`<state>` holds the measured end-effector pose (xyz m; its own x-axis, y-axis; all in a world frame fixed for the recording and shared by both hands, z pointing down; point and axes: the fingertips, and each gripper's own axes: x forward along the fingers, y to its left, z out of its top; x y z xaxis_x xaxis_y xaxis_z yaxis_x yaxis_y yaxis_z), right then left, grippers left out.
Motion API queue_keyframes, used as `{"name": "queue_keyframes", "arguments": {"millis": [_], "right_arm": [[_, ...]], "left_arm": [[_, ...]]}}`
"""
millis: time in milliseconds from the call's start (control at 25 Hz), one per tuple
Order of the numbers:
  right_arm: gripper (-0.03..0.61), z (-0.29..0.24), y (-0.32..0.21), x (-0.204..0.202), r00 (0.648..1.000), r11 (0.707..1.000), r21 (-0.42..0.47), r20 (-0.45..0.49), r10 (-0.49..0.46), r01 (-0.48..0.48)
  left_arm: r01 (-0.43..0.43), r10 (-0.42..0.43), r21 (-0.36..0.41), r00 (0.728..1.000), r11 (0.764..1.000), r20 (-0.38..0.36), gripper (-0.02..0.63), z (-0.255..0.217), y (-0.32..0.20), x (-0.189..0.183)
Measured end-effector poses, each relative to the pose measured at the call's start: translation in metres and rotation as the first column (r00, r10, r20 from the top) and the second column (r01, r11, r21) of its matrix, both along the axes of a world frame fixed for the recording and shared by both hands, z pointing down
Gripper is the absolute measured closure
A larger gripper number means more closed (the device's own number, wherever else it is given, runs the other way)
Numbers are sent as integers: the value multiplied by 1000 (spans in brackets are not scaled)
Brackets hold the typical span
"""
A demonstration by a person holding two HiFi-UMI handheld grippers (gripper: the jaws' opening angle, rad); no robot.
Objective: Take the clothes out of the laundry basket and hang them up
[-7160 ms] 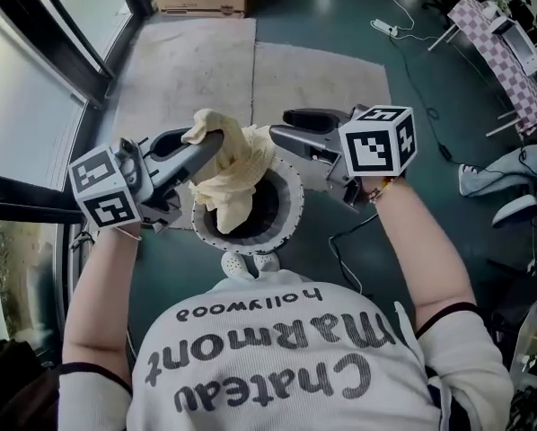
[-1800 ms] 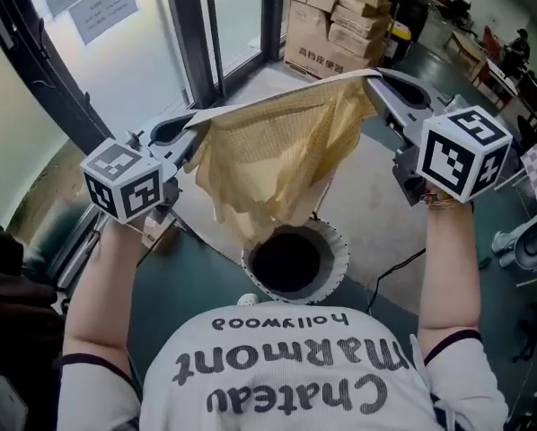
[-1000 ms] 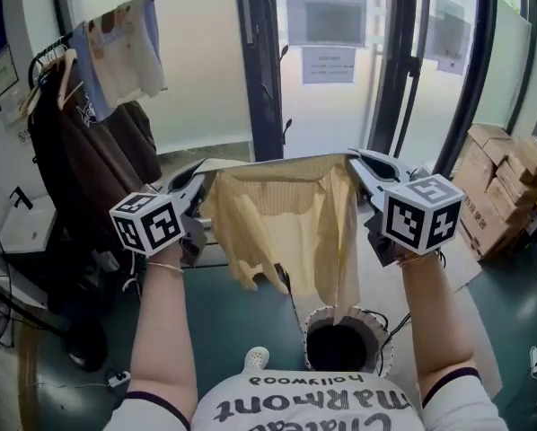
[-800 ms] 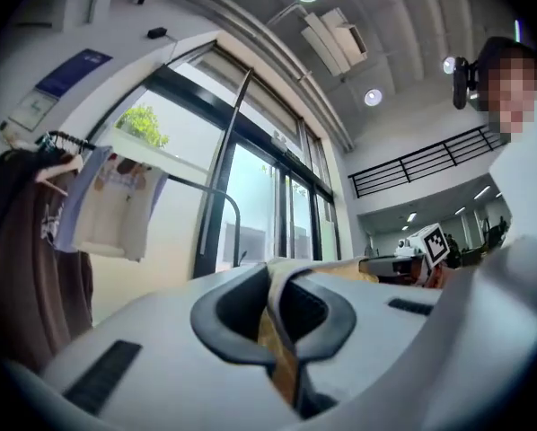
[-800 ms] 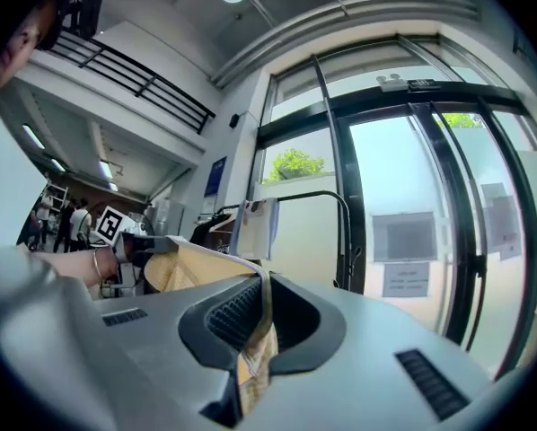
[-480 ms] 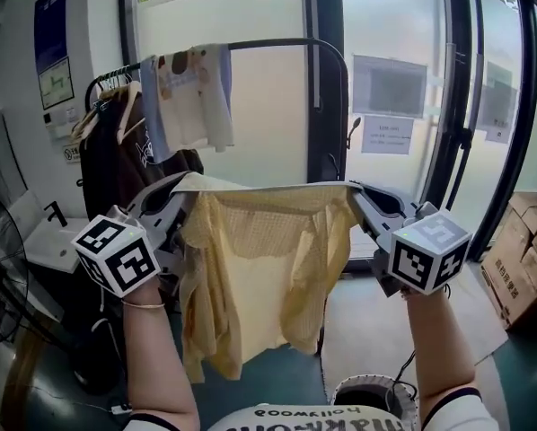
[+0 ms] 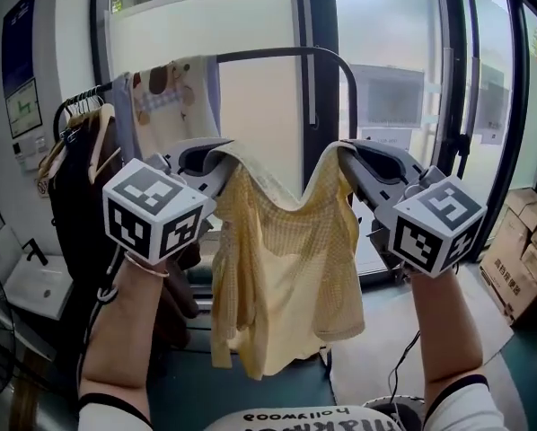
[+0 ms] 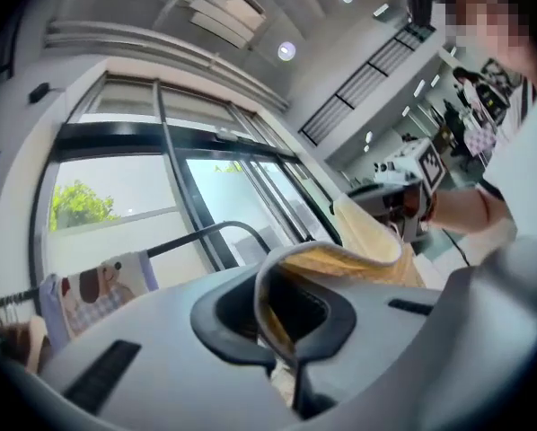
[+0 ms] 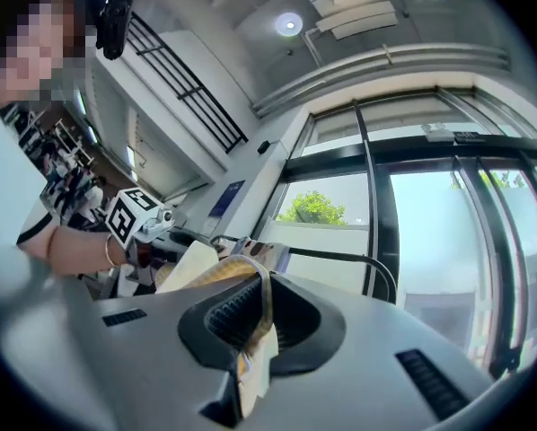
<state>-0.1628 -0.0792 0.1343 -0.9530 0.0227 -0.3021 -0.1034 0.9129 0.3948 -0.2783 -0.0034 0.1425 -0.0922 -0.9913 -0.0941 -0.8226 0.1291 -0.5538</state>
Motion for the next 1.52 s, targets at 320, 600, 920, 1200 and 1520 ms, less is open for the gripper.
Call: {"name": "queue_keyframes", "arguments": {"millis": [320,600,920,1200,1520], "right_arm": [[545,-28,-73,-62,992,986,117,-14,124,-122],[545,-83,-148,-105,996,987,136,43,75,-81],[545,-169,-193,-134,991,946,311,122,59,-95],[545,-234,-203,-162,980,922,371,194,42,-113],[545,-297,-230,-204,960,897,393,258,105,-203]], "left_arm": [[-31,42,-106,994,994,101,603,-12,-96,-37],[-60,58,26,996,998,60,603,-64,-162,-78],[-52,32,147,991,988,131,603,-153,-212,-93],[23,-64,218,982,976,179,603,-230,-224,-116],[105,-173,302,962,947,210,603,-305,-225,-171]]}}
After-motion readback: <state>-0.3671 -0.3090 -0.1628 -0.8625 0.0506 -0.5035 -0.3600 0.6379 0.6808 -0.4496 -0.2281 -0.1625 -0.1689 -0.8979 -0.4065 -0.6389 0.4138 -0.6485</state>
